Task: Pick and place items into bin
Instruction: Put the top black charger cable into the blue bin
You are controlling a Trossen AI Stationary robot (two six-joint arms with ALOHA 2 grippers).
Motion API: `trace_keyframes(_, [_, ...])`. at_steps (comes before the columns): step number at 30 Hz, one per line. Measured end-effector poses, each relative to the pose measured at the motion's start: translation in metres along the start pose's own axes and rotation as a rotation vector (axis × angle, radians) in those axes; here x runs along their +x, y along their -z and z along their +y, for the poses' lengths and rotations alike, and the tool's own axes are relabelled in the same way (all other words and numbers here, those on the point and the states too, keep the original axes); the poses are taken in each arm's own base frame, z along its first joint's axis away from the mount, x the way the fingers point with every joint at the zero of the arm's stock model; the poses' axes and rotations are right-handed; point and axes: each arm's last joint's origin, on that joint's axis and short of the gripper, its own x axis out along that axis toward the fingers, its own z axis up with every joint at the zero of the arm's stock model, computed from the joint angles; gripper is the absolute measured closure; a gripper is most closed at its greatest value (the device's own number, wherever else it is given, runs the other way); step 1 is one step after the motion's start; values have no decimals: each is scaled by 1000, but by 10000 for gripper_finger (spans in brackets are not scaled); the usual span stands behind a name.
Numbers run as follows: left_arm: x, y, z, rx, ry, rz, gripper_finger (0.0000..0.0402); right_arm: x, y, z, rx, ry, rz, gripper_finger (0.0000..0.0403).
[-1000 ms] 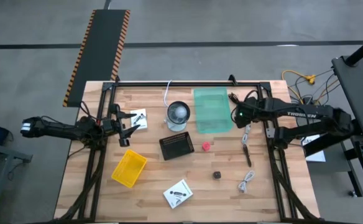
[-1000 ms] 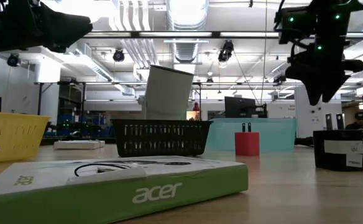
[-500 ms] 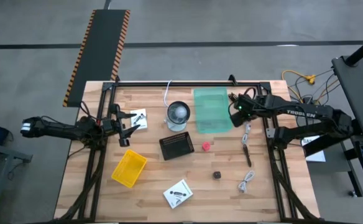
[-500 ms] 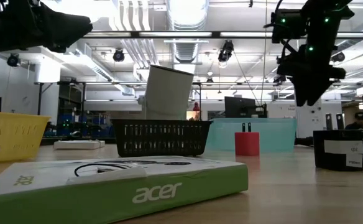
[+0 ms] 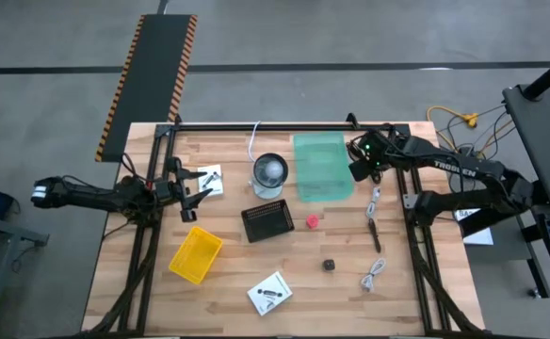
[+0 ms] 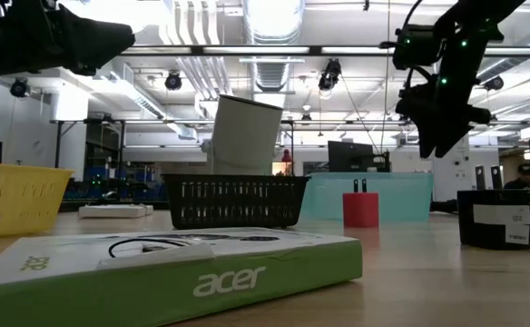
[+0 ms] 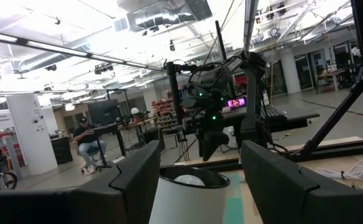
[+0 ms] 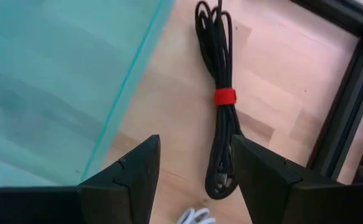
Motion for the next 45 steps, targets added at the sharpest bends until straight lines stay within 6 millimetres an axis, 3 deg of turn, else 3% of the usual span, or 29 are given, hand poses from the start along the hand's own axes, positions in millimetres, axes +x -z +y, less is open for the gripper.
trace_keyframes(10, [0,0,0,1,0,0,194,21,16,-14,29,64,78,220])
trace_keyframes(20, [0,0,0,1,0,0,194,43,28,-15,48,69,18,220])
trace_keyframes(37, [0,0,0,1,0,0,194,57,42,-21,67,133,17,219])
trace_keyframes(45, [0,0,0,1,0,0,194,57,42,-21,64,129,18,188])
